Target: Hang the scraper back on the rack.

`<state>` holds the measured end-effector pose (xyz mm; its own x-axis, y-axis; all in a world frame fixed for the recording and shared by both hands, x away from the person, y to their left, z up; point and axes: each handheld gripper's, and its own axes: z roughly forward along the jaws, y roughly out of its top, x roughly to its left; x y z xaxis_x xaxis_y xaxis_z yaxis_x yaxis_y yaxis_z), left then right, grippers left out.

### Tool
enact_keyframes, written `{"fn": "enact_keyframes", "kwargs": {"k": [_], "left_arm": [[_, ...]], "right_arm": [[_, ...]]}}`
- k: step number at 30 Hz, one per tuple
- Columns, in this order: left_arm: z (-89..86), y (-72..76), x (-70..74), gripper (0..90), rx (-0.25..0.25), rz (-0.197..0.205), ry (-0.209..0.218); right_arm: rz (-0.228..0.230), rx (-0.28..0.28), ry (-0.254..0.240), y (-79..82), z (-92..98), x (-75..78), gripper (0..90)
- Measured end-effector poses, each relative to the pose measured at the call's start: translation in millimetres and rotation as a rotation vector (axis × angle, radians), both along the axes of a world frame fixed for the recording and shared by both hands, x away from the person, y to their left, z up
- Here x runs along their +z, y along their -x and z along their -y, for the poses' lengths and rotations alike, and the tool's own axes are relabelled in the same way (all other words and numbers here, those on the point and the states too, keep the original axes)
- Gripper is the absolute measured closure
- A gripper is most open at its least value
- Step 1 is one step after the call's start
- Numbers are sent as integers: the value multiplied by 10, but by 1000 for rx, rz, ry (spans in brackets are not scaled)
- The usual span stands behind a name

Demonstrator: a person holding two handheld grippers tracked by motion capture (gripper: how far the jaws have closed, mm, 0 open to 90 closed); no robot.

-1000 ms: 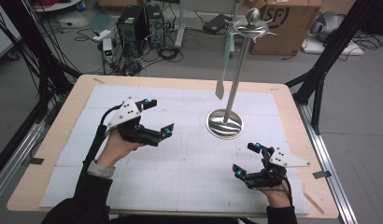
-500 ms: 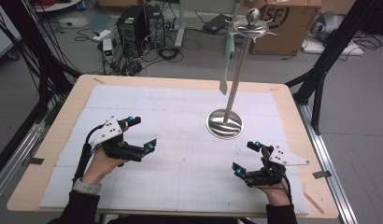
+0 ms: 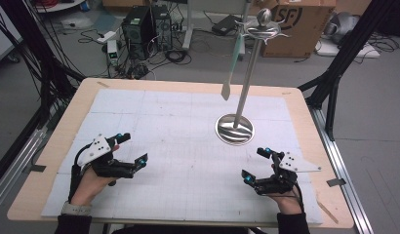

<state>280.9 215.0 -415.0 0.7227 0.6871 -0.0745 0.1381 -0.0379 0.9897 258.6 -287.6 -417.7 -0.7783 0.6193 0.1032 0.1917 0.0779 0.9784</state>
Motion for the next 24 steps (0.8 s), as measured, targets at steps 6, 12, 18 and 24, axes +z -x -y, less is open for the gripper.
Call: {"fn": "enact_keyframes", "kwargs": {"k": [6, 12, 18, 24], "left_arm": [[-144, 63, -81, 16, 29, -18, 37], [-258, 142, -147, 16, 56, -5, 45], [-361, 244, -229, 17, 71, 8, 52], [-455, 335, -300, 16, 78, -8, 66]], "right_arm": [[-8, -2, 3, -7, 0, -4, 2], [-1, -7, 4, -16, -8, -7, 2], [7, -24, -7, -12, 12, 0, 2], [19, -37, -13, -7, 36, 8, 2]]}}
